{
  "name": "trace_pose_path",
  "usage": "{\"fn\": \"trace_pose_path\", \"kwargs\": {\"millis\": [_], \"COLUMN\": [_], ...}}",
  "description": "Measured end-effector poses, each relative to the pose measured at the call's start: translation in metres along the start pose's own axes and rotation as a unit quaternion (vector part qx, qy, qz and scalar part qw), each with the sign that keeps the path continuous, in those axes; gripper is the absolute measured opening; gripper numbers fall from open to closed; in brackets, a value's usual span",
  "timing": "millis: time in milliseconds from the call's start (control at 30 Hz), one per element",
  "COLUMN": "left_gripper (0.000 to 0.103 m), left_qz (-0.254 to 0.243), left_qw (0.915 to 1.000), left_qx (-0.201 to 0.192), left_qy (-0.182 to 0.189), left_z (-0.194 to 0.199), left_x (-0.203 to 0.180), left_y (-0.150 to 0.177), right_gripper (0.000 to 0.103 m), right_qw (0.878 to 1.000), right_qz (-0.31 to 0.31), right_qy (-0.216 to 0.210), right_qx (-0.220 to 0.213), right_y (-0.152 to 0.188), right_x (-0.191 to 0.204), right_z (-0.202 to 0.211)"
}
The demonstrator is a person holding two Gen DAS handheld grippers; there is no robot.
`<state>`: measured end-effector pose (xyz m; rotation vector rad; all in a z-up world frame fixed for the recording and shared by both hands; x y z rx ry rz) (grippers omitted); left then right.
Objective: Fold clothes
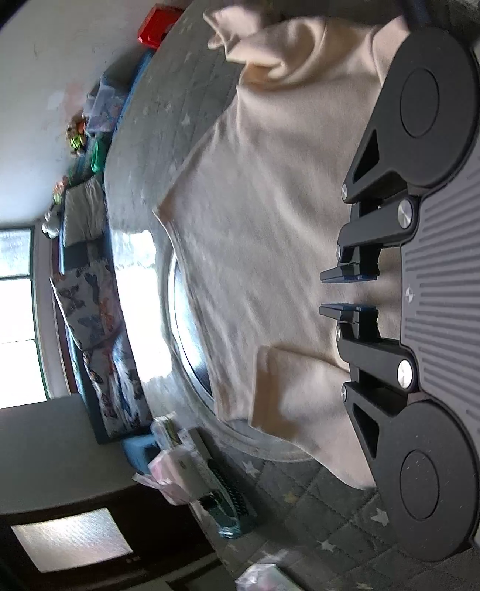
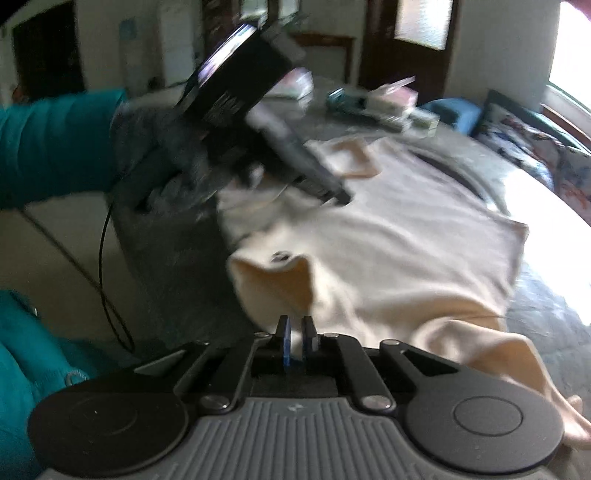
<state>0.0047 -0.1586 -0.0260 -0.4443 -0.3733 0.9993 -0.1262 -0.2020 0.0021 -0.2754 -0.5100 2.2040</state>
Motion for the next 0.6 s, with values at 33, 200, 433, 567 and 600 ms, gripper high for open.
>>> {"fn": "trace_pose_path", "kwargs": {"millis": [33, 200, 433, 567, 600], "left_gripper": [0.013, 0.013, 0.013, 0.026, 0.027], "left_qz": [-0.004, -0.033, -0.085, -0.105, -0.111], "left_qw": [1.0, 0.9988, 0.9932, 0.9896, 0.9887], "left_qx": [-0.004, -0.016, -0.028, -0.034, -0.036], "left_qy": [0.002, 0.033, 0.074, 0.093, 0.095], "left_z": [0.002, 0.014, 0.027, 0.033, 0.034], "left_x": [-0.004, -0.032, -0.075, -0.092, -0.095], "left_y": [-0.001, 0.0, 0.006, 0.008, 0.008], "right_gripper": [0.006, 0.006, 0.013, 0.025, 0.029], "right_qw": [1.0, 0.991, 0.945, 0.917, 0.91], "right_qz": [-0.014, -0.112, -0.281, -0.348, -0.364], "right_qy": [0.009, 0.069, 0.164, 0.194, 0.199], "right_qx": [-0.009, -0.037, -0.032, -0.029, -0.03], "right_y": [0.001, 0.013, 0.067, 0.094, 0.1], "right_x": [-0.008, -0.062, -0.157, -0.193, -0.201], "right_z": [0.008, 0.033, 0.05, 0.052, 0.052]}}
Point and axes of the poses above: each gripper's, at about its wrist camera, not at the fingertips, and z roughly against the way its jaws point, x to its left, y to its underside, the point moved 7 cm from there along -z, roughly the way its jaws point, and after that the axes turned 14 degrees about x, right-handed, at the moved point
